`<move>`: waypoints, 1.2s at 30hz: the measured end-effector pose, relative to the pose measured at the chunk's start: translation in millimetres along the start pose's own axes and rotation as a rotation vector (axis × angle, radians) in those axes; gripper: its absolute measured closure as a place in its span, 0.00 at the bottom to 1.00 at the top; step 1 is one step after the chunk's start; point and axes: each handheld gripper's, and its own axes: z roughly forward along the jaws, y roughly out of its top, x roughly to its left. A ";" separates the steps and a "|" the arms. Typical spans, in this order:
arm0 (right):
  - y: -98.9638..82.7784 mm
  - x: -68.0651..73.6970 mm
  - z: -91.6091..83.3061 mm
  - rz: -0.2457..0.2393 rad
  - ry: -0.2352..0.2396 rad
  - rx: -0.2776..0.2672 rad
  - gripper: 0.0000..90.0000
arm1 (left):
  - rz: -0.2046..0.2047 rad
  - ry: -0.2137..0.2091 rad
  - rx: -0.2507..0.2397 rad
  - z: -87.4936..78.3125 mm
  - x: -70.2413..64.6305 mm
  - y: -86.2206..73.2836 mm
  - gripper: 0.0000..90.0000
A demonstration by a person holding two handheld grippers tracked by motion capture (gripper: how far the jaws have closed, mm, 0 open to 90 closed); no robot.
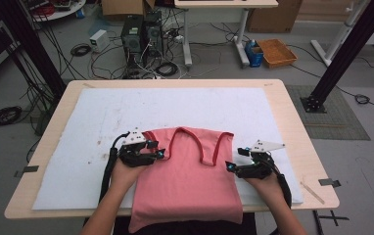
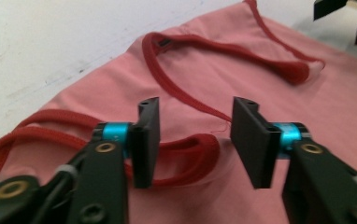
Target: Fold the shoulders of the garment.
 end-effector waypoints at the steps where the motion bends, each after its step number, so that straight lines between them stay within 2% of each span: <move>1: -0.1 0.1 0.0 -0.006 -0.001 -0.002 0.24 | 0.007 -0.003 0.010 -0.1 0.4 -1.3 0.72; 4: 0.1 0.4 0.1 -0.002 -0.002 0.004 0.24 | 0.028 -0.019 0.060 1.1 -0.9 -3.0 0.81; 8: 0.4 -0.2 0.9 0.003 -0.001 0.012 0.24 | 0.039 -0.026 0.088 0.8 -4.8 -5.8 0.90; 10: 0.6 -0.2 1.4 0.003 0.002 0.011 0.24 | 0.045 -0.032 0.087 -1.7 -5.0 -7.9 0.97; 12: 0.6 -0.4 1.3 0.007 0.000 0.013 0.24 | 0.040 -0.044 0.075 -5.9 -4.4 -8.2 0.99; 16: 0.7 -1.2 1.5 0.010 0.007 0.016 0.24 | 0.054 -0.054 0.051 -13.0 -4.8 -7.6 0.99; 18: 0.8 -1.7 1.9 0.013 0.009 0.019 0.24 | 0.046 -0.027 0.051 -13.4 -4.3 -6.3 0.80; 21: 0.9 -1.5 2.0 0.013 0.007 0.021 0.24 | 0.044 -0.021 0.059 -11.7 -4.3 -6.3 0.69; 24: 0.9 -1.2 2.2 0.011 0.004 0.022 0.24 | 0.065 -0.029 0.117 -6.7 -6.5 -8.4 0.72; 26: 0.9 -1.2 2.2 0.011 0.004 0.020 0.24 | 0.082 -0.029 0.150 -3.9 -7.4 -10.3 0.80; 27: 0.9 -1.1 2.1 0.012 0.003 0.021 0.24 | 0.090 -0.029 0.154 -4.0 -8.0 -10.8 0.87; 29: 0.9 -0.8 2.0 0.011 0.001 0.021 0.24 | 0.094 -0.040 0.152 -5.9 -8.3 -10.4 0.93; 32: 0.8 -0.9 1.8 0.011 0.002 0.018 0.24 | 0.085 -0.051 0.129 -13.1 -8.2 -9.2 0.94; 36: 1.0 -1.4 2.2 0.016 0.007 0.023 0.24 | 0.084 -0.051 0.137 -21.9 -7.9 -16.6 0.94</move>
